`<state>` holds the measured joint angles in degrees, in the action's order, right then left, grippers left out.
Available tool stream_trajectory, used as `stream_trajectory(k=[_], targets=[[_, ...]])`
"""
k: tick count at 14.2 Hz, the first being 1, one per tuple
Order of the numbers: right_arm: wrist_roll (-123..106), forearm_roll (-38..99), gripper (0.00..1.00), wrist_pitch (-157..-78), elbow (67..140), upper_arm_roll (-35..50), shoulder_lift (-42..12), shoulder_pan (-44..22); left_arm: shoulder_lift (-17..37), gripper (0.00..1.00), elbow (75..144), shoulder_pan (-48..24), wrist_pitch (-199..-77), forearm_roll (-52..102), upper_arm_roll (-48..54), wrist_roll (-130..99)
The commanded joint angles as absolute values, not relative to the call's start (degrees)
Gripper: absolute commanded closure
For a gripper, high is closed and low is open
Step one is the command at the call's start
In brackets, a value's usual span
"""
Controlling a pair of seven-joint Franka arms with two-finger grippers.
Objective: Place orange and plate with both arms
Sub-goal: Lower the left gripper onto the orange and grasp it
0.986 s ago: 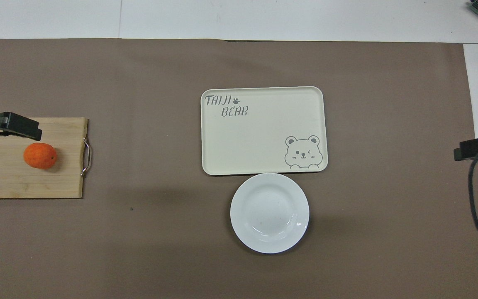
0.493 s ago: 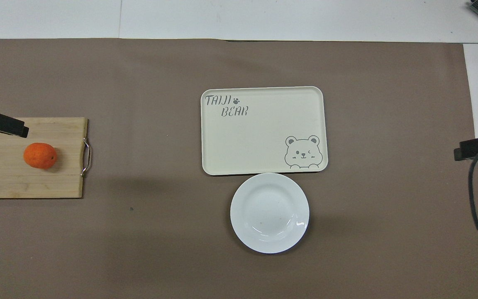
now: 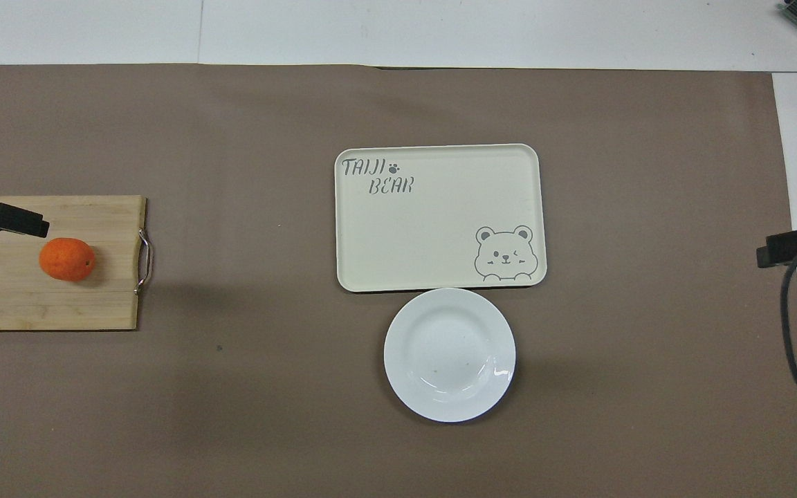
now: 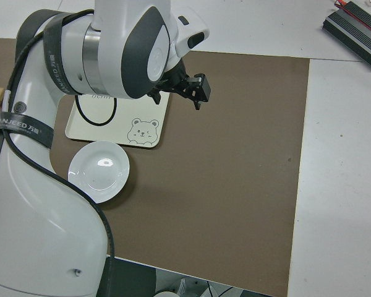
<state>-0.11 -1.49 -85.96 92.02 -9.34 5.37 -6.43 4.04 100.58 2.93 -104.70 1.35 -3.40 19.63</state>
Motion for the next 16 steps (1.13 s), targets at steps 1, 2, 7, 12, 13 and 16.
stream_trajectory(k=[1,2,7,12,13,16], targets=[[-1.3,-1.1,0.00,-85.3,91.4,-9.4,5.3,-6.2,4.0,0.00,104.5,4.8,-109.1,1.7,-3.1,22.6],[-1.2,-1.1,0.00,-85.2,91.4,-9.3,5.2,-6.2,5.0,0.00,104.6,5.4,-110.2,1.7,-3.1,23.2],[-1.3,-1.2,0.00,-85.2,91.4,-9.4,5.2,-6.2,10.1,0.00,107.1,7.8,-116.0,1.7,-3.1,23.8],[-1.3,-1.2,0.00,-85.2,91.4,-9.3,5.2,-6.2,12.3,0.00,112.3,8.1,-123.1,1.8,-3.1,22.8],[-1.3,-1.1,0.00,-85.3,91.4,-9.3,5.2,-6.2,12.5,0.00,113.0,8.1,-123.7,1.8,-3.1,22.8],[-1.3,-1.2,0.00,-85.2,91.4,-9.3,5.2,-6.2,13.6,0.00,115.8,8.1,-126.8,2.1,-3.1,22.1]])
